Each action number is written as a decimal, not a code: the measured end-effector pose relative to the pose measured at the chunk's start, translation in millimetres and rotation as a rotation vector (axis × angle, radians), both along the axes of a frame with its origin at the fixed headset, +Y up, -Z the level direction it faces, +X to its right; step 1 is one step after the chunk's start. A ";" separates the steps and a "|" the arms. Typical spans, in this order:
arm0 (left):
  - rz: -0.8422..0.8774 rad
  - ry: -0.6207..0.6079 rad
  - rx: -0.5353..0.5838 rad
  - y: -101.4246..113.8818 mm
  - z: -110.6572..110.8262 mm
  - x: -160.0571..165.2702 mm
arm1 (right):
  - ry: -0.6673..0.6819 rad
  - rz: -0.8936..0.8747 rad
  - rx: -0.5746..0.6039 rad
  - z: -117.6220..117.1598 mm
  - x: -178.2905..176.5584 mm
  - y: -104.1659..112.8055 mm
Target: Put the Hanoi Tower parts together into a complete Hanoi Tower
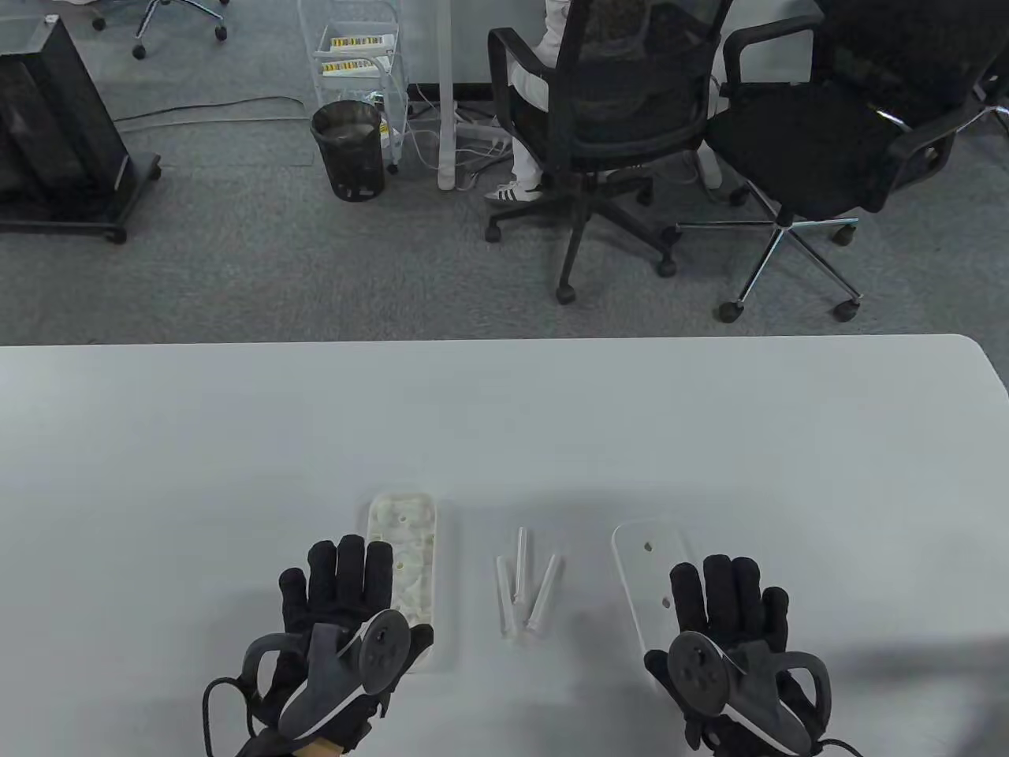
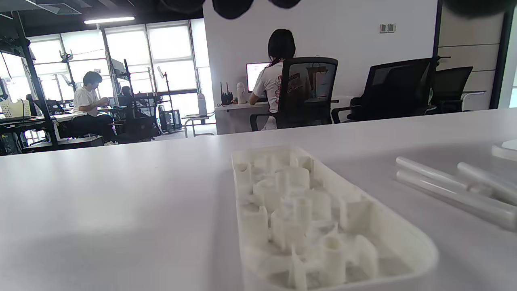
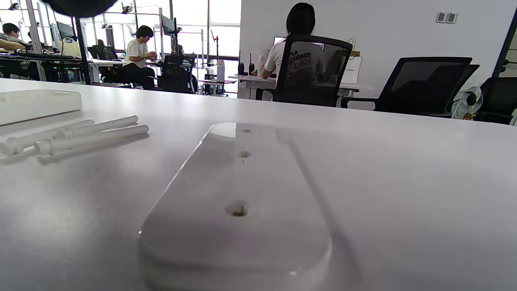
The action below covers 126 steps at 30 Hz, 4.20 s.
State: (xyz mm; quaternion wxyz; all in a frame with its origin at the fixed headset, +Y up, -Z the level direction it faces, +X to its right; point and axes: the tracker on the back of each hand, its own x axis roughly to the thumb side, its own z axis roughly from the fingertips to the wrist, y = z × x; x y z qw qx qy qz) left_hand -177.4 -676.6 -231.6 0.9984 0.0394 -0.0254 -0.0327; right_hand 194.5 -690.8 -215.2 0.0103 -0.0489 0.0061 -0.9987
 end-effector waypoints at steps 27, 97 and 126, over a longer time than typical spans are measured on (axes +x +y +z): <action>0.228 0.206 -0.154 28.4 -15.8 -0.2 | 0.064 -0.020 -0.025 6.3 -7.9 -0.4; 0.657 0.082 -0.015 -14.8 -71.1 -48.7 | 0.051 -0.146 -0.121 5.1 7.5 -6.7; 1.358 -0.586 -0.210 -39.5 -83.2 -56.4 | -0.028 -0.124 -0.151 -6.1 12.9 -18.7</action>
